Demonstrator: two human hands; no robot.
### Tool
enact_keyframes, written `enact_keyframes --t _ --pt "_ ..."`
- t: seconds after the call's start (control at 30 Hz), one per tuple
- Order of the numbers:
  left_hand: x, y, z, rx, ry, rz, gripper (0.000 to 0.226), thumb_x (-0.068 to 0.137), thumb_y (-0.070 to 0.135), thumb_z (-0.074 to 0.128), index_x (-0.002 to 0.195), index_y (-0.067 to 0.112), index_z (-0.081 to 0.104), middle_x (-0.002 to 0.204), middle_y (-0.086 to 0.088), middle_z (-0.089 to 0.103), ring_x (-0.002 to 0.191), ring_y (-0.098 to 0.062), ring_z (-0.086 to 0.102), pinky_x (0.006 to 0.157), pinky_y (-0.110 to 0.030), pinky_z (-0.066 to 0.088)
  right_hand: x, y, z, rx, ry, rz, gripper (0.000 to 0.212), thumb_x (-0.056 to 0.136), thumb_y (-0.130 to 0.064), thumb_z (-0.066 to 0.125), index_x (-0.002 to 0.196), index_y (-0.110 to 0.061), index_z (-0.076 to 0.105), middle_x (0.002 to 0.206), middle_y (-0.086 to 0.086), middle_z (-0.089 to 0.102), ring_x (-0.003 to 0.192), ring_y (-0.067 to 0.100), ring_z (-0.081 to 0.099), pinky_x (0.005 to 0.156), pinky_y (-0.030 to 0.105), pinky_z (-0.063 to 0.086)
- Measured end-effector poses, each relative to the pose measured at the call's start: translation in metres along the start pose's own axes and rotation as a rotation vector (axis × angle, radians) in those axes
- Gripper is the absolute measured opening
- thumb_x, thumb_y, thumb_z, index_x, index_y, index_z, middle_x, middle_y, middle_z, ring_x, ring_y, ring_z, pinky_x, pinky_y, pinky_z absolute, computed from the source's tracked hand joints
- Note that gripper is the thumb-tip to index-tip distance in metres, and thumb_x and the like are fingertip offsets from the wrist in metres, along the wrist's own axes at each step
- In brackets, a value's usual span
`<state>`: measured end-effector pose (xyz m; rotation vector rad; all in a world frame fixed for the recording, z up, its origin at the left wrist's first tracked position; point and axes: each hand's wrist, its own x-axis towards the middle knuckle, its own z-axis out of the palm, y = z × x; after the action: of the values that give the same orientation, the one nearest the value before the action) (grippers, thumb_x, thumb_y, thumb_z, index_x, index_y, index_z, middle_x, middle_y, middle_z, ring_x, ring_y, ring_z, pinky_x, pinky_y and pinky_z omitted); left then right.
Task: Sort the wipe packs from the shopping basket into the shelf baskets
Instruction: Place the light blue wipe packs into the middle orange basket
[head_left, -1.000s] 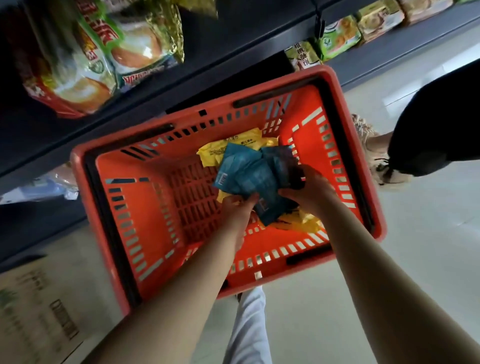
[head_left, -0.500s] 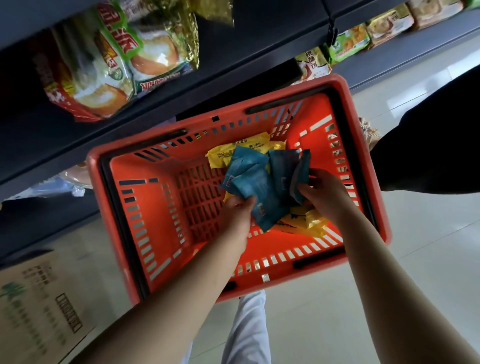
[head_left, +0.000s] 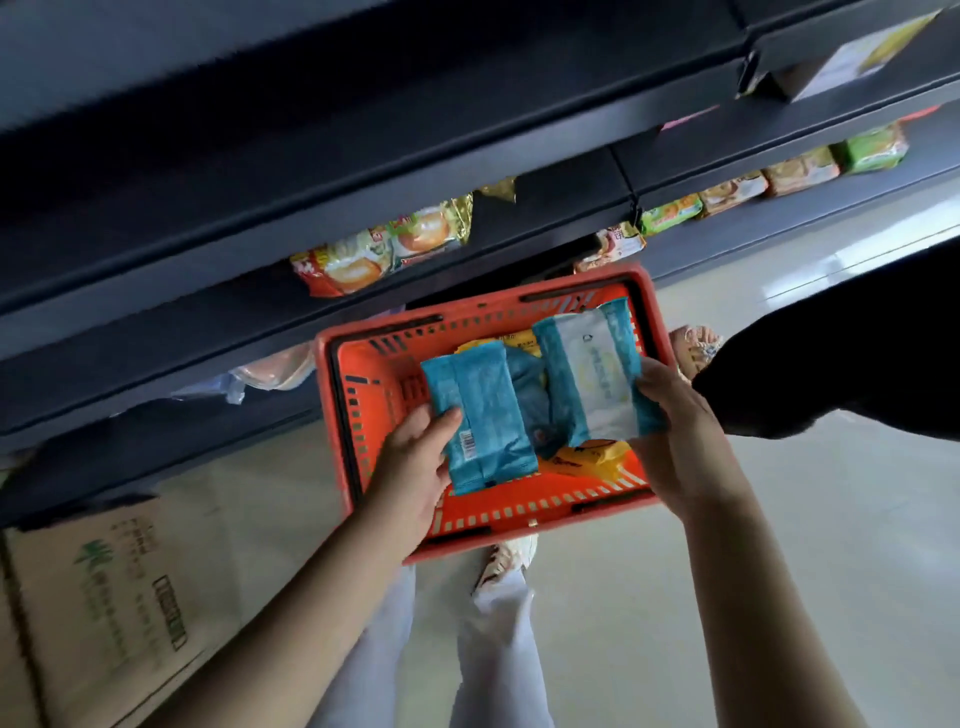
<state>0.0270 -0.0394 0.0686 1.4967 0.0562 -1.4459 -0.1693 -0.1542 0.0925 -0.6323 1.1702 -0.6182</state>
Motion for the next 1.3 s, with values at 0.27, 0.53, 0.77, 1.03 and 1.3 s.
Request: enact_keyframes --t 0.27,0.53,0.77,1.03,1.3 --pt "-0.177 0.096 -0.017 -0.297 0.018 0.178 0.028 0.097 0.006 0.046 0.122 0.012 0.055 0.111 -0.012 0.069 0.09 -0.022 0.069 0.061 -0.031 0.057 -0.15 -0.11 0.098 -0.009 -0.215 -0.206 0.022 0.089 -0.022 0.055 0.102 -0.006 0.064 0.088 0.005 0.073 0.075 0.014 0.069 0.058 0.023 0.055" --pt "-0.282 0.17 -0.078 -0.497 -0.025 0.282 0.039 0.092 0.028 0.056 0.129 0.015 0.057 0.123 -0.015 0.066 0.105 -0.03 0.067 0.071 -0.037 0.059 -0.214 -0.152 0.21 -0.171 -0.423 -0.278 0.03 0.087 -0.006 0.061 0.116 -0.01 0.066 0.104 0.011 0.072 0.081 0.019 0.07 0.061 0.028 0.055" --pt "-0.33 0.219 -0.17 -0.678 -0.116 0.351 0.046 0.091 0.047 0.052 0.126 0.019 0.06 0.119 -0.014 0.068 0.106 -0.03 0.067 0.1 -0.054 0.045 -0.242 -0.131 0.338 -0.215 -0.367 -0.354 0.025 0.078 -0.012 0.074 0.102 -0.011 0.069 0.096 0.006 0.073 0.08 0.017 0.067 0.066 0.031 0.055" --pt "-0.356 0.261 -0.282 -0.69 -0.288 0.37 0.054 0.094 0.053 0.039 0.132 0.017 0.054 0.128 -0.018 0.063 0.117 -0.035 0.061 0.107 -0.054 0.036 -0.256 -0.089 0.444 -0.023 -0.316 -0.287 0.034 0.085 -0.011 0.069 0.118 -0.003 0.064 0.109 0.013 0.072 0.094 0.022 0.069 0.073 0.028 0.059" --pt "-0.331 0.339 -0.306 -0.54 -0.296 0.338 0.069 0.08 0.071 0.051 0.12 0.016 0.063 0.103 -0.012 0.063 0.084 -0.025 0.059 0.077 -0.041 0.049 -0.245 -0.116 0.484 0.137 -0.247 -0.314 0.023 0.088 -0.012 0.064 0.111 -0.015 0.064 0.11 0.004 0.073 0.104 0.022 0.068 0.092 0.04 0.053"
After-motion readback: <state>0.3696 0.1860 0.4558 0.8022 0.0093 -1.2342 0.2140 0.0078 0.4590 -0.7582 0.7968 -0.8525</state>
